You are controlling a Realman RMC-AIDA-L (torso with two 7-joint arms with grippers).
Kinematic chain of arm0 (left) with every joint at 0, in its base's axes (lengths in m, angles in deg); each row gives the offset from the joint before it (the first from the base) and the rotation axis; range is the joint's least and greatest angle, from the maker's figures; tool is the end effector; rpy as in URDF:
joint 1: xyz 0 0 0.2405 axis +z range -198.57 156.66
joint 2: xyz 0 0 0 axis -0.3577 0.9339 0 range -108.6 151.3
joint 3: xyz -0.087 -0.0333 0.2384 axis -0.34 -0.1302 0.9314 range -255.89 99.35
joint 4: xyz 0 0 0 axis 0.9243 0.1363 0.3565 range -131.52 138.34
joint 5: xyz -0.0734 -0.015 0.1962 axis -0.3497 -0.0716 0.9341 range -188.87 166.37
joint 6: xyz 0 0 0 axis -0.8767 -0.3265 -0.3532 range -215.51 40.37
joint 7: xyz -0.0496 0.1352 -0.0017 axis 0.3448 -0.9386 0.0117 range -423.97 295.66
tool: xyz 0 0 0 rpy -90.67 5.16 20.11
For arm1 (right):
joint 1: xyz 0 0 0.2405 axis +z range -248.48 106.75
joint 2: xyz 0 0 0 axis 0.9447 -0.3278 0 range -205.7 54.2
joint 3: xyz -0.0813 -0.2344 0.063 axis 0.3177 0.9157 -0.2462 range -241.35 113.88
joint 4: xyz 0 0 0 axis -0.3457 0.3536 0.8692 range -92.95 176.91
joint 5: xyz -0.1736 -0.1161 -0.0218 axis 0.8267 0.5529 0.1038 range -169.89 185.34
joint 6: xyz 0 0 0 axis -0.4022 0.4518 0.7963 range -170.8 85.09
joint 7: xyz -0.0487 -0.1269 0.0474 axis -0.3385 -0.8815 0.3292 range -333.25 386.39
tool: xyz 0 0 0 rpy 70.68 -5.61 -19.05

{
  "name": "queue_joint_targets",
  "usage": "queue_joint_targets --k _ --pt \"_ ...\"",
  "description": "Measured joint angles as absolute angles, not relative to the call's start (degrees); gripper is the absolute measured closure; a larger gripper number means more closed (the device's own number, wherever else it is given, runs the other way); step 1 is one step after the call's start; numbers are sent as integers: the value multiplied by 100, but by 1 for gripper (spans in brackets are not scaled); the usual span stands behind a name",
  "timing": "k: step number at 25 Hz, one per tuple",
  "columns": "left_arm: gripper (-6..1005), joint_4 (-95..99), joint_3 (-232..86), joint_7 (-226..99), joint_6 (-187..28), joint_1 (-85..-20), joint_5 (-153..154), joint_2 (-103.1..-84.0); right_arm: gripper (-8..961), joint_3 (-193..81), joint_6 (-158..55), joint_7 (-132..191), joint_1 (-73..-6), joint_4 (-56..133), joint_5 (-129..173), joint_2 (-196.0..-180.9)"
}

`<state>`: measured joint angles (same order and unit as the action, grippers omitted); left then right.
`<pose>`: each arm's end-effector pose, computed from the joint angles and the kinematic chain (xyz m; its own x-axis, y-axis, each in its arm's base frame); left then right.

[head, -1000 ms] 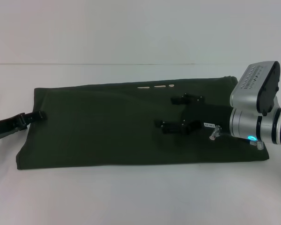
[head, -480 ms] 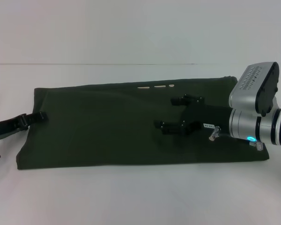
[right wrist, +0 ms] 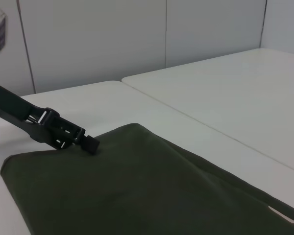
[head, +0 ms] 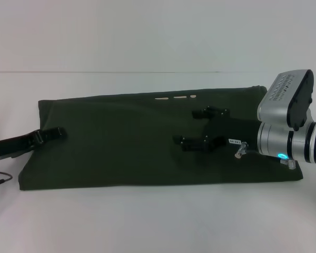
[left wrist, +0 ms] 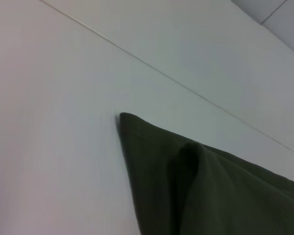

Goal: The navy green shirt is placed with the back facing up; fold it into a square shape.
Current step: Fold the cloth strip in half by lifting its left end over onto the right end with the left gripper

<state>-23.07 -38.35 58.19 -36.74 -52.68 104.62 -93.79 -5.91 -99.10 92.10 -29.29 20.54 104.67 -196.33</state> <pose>-0.3520 0.3766 0.0127 0.1269 0.7322 0.6692 0.9858 -0.0185 -0.1667 0.2287 0.3920 -0.0739 0.8887 -0.2324 -0.3953 -0.3906 -0.8353 -0.3870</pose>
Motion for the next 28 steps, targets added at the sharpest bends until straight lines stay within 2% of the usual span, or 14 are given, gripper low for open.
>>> queue_joint_targets --k 6,16,22,28 --pt "166 -2297 -3776 5861 -3477 -5370 10472 -9497 6 -582 -9916 9220 -2929 2063 10467 -19633" --pt "172 -2349 -3754 5999 -3357 -5484 10563 -9588 6 -582 -9934 9232 -2941 2064 10467 -19633" --pt "286 -2378 -3752 5877 -3385 -5497 10611 -9568 6 -581 -9946 9237 -2940 2062 10467 -19633" --pt "568 -2383 -3685 5842 -3361 -5531 10610 -9531 6 -573 -9951 9239 -2932 2062 10467 -19633"
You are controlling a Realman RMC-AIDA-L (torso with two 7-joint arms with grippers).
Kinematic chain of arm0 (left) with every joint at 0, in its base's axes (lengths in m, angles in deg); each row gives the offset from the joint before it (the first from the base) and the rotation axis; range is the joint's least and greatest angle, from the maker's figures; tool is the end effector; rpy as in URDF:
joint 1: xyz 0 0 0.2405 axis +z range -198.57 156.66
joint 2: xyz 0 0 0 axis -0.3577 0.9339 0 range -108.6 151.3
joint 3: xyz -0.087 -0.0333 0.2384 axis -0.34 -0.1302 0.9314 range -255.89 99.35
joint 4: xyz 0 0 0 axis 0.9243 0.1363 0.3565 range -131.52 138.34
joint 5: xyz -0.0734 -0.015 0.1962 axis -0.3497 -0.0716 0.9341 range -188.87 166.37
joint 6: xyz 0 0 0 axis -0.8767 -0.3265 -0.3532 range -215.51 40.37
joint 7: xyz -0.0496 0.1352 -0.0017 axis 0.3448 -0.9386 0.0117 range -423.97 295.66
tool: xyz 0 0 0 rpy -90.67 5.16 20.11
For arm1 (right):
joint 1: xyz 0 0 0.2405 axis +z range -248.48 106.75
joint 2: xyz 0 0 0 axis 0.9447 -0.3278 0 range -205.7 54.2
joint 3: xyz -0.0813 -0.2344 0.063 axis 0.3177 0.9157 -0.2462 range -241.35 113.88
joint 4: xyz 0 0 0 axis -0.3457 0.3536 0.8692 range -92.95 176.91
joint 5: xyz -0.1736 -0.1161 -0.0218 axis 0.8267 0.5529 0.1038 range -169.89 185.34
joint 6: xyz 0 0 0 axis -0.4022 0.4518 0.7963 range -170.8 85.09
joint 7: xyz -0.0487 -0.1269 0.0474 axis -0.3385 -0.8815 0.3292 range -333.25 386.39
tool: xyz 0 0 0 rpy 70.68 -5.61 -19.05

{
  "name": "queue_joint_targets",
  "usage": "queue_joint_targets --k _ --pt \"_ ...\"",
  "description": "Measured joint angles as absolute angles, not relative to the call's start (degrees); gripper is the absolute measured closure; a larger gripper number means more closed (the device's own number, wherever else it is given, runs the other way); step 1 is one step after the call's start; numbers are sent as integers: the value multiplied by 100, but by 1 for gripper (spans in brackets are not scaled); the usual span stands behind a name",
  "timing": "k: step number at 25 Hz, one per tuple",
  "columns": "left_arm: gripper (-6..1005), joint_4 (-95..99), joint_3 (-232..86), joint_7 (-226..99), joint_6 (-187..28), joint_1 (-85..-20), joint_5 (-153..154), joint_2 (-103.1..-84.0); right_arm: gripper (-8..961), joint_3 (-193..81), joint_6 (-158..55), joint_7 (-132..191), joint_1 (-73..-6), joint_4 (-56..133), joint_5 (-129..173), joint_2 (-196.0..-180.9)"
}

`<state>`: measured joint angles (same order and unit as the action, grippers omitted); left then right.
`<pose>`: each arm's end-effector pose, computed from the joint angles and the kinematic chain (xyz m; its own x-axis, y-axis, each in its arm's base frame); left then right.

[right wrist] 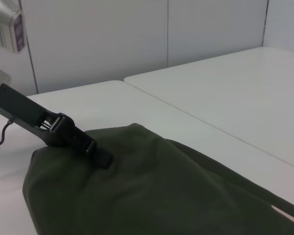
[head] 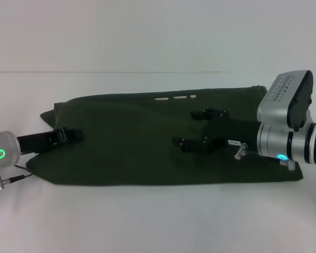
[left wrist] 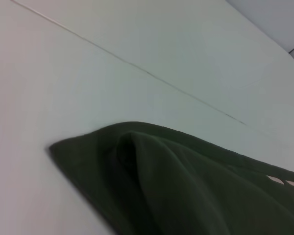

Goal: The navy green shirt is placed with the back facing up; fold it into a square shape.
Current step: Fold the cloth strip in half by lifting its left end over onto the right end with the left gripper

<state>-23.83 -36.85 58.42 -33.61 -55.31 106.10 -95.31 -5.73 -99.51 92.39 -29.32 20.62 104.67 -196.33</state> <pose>-0.3228 0.3846 -0.0055 0.1820 0.7683 0.6136 0.9826 -0.1184 -0.1432 0.2283 0.3907 -0.0747 0.8866 -0.2363 -0.3975 -0.3928 -0.8384 -0.3777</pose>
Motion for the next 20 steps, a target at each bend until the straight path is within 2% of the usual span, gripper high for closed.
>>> queue_joint_targets --k 4,11,20 --pt "757 -2384 -3624 5807 -3374 -5555 10608 -9513 6 -572 -9958 9236 -2929 2062 10467 -19633" --pt "851 -2333 -3617 5826 -3386 -5559 10636 -9362 6 -572 -9958 9239 -2929 2059 10467 -19633" --pt "854 -2394 -3802 6242 -3100 -5392 11140 -8727 6 -573 -9944 9240 -2934 2056 10467 -19625"
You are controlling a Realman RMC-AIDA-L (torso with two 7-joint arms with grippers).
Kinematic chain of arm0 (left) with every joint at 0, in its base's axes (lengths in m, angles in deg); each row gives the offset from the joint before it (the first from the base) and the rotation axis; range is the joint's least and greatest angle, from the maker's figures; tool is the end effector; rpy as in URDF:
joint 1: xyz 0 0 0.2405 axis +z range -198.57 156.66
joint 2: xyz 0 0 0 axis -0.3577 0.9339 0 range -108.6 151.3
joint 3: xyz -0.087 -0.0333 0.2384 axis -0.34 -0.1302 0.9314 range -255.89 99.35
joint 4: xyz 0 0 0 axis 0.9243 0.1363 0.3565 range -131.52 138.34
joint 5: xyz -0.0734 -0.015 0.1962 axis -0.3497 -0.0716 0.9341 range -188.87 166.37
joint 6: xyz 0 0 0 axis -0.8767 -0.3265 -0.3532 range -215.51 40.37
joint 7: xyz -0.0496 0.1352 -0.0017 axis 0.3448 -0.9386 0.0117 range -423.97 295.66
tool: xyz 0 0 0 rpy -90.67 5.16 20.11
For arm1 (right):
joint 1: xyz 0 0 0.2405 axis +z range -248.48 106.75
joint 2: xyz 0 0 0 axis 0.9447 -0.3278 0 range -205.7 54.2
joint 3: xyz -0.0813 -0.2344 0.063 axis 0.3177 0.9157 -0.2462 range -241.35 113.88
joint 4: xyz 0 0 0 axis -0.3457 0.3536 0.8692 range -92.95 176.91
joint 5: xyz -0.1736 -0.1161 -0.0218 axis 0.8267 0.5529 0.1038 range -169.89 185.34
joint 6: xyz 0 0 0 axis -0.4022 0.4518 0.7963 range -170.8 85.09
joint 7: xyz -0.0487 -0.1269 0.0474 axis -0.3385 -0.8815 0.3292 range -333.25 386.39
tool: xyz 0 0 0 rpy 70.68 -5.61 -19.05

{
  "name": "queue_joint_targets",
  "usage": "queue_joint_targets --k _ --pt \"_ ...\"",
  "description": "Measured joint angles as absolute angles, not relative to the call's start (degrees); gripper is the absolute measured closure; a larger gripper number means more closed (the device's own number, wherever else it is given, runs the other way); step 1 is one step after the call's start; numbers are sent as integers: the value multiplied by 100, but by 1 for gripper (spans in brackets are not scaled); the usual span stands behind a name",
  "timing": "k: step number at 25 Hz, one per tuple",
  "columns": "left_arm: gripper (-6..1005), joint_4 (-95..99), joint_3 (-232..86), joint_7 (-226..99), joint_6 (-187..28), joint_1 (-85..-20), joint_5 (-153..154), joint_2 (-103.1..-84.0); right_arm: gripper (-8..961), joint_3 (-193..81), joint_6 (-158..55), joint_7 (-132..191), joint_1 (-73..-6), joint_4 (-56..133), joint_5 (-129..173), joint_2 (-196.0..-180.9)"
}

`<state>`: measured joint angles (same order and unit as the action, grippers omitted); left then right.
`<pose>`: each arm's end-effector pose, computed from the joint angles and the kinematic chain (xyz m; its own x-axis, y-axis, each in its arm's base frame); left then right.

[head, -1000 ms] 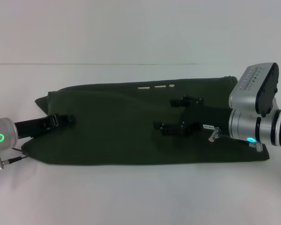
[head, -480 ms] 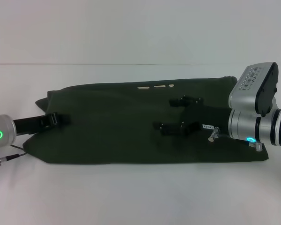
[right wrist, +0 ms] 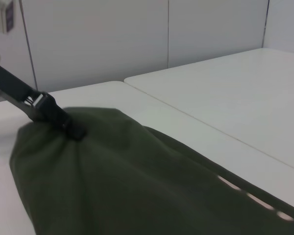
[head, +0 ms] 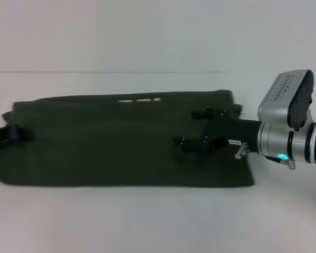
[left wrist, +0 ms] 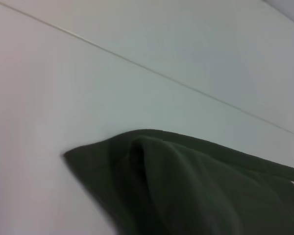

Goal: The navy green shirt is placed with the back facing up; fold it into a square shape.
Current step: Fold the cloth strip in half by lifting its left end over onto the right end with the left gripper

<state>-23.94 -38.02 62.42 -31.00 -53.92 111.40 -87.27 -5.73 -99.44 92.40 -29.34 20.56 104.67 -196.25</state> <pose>-0.3609 0.3842 0.0598 0.1979 0.7739 0.6015 0.9668 -0.0528 -0.2501 0.2287 0.3912 -0.0739 0.8873 -0.2357 -0.3965 -0.3925 -0.8374 -0.3804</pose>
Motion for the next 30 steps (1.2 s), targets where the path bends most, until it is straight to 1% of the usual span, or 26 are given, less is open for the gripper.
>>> queue_joint_targets --k 5,8,11,14,17,18,19,21,22,23,24,26,30 --pt "856 -2686 -4218 6615 -2881 -5342 11885 -8533 6 -573 -9926 9239 -2945 2060 10467 -19624" --pt "856 -2862 -4329 6912 -2627 -5408 12204 -8467 6 -573 -9924 9232 -2941 2061 10467 -19624" --pt "856 -3157 -4346 7162 -2236 -5455 12222 -8499 7 -574 -9924 9219 -2935 2060 10467 -19624" --pt "856 -3474 -4350 7412 -1812 -5556 12178 -8578 7 -583 -9930 9214 -2936 2060 10467 -19624" --pt "856 -3743 -4351 7622 -1389 -5739 12058 -8779 7 -610 -9931 9200 -2968 2061 10461 -19625" --pt "856 -3842 -4349 7646 -1199 -5908 11943 -8970 7 -621 -9925 9197 -2981 2060 10450 -19624" --pt "856 -3842 -4349 7646 -1199 -5908 11943 -8970 7 -626 -9925 9197 -2991 2061 10435 -19624" --pt "856 -3861 -4346 7628 -1121 -6078 11812 -9170 7 -633 -9921 9193 -3029 2062 10390 -19619" --pt "857 -3850 -4340 7604 -1111 -6170 11705 -9297 7 -633 -9920 9191 -3056 2061 10379 -19617" --pt "857 -3812 -4327 7545 -1158 -6288 11529 -9487 7 -636 -9921 9187 -3115 2045 10348 -19613" --pt "857 -3812 -4327 7545 -1158 -6288 11529 -9487 7 -636 -9921 9187 -3115 2045 10348 -19613" --pt "857 -3730 -4308 7465 -1316 -6380 11433 -9699 8 -636 -9933 9186 -3159 2025 10314 -19609" --pt "857 -3319 -4319 7306 -1892 -6438 11204 -10031 8 -636 -9964 9186 -3290 1998 10215 -19591"
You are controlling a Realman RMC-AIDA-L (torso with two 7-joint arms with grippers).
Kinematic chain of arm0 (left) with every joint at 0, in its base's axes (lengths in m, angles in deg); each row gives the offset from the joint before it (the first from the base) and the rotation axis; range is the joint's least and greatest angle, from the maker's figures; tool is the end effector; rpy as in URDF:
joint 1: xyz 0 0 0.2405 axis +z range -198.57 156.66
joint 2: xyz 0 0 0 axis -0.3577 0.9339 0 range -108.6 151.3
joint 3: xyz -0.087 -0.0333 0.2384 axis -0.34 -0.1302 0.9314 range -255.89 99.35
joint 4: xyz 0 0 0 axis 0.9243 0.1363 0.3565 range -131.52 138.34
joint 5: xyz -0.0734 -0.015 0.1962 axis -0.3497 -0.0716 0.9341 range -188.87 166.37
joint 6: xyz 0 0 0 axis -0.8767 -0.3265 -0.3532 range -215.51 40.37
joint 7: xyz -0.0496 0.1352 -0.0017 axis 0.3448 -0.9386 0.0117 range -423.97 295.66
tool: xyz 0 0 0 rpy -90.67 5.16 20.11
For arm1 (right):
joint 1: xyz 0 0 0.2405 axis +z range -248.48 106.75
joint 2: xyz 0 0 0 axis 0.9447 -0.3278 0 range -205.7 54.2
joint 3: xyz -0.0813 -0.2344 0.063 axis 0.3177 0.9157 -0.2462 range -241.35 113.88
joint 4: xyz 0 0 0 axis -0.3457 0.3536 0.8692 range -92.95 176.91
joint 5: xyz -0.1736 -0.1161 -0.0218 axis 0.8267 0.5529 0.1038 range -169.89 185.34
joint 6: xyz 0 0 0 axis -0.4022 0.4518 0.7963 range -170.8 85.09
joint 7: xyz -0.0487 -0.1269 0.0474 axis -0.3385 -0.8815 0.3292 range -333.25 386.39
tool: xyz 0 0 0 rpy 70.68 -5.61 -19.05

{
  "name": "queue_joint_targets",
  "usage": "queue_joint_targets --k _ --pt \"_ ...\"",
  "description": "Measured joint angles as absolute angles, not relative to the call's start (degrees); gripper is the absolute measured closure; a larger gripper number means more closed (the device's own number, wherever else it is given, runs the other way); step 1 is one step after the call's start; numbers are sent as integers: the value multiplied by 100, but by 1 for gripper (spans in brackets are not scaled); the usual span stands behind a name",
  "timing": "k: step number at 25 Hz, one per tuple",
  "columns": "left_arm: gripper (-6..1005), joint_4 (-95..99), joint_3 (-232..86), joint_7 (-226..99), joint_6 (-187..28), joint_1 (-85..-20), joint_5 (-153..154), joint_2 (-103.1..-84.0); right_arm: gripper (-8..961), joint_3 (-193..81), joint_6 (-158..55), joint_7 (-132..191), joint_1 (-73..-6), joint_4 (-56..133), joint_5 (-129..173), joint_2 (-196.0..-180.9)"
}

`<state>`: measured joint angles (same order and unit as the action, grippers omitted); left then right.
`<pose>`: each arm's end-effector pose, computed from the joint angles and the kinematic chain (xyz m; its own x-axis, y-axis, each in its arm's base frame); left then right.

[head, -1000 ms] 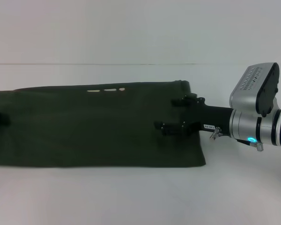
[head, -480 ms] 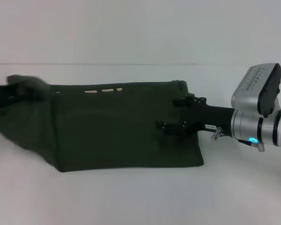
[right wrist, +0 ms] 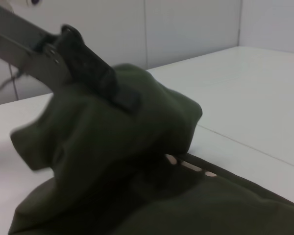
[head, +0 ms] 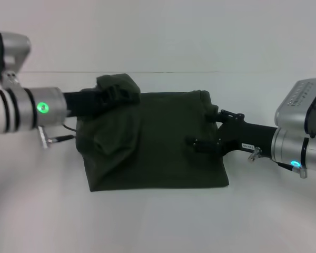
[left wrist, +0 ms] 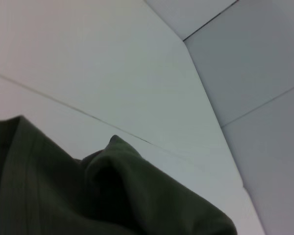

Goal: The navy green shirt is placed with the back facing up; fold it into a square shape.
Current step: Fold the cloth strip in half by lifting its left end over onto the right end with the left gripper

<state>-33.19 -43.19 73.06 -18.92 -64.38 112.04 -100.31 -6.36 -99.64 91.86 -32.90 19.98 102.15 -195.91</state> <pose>-0.2199 0.4115 -0.0144 0.1224 0.8289 0.5459 0.9670 -0.2234 0.1223 0.2492 0.3829 -0.0654 0.8572 -0.2749 -0.4356 -0.4575 -0.7948 -0.3987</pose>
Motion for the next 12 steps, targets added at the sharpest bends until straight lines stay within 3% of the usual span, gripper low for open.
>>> queue_joint_targets --k 12 --pt "856 -2350 -4346 6517 -2316 -6307 9805 -10237 8 -639 -9928 9187 -3319 1984 10196 -19585"
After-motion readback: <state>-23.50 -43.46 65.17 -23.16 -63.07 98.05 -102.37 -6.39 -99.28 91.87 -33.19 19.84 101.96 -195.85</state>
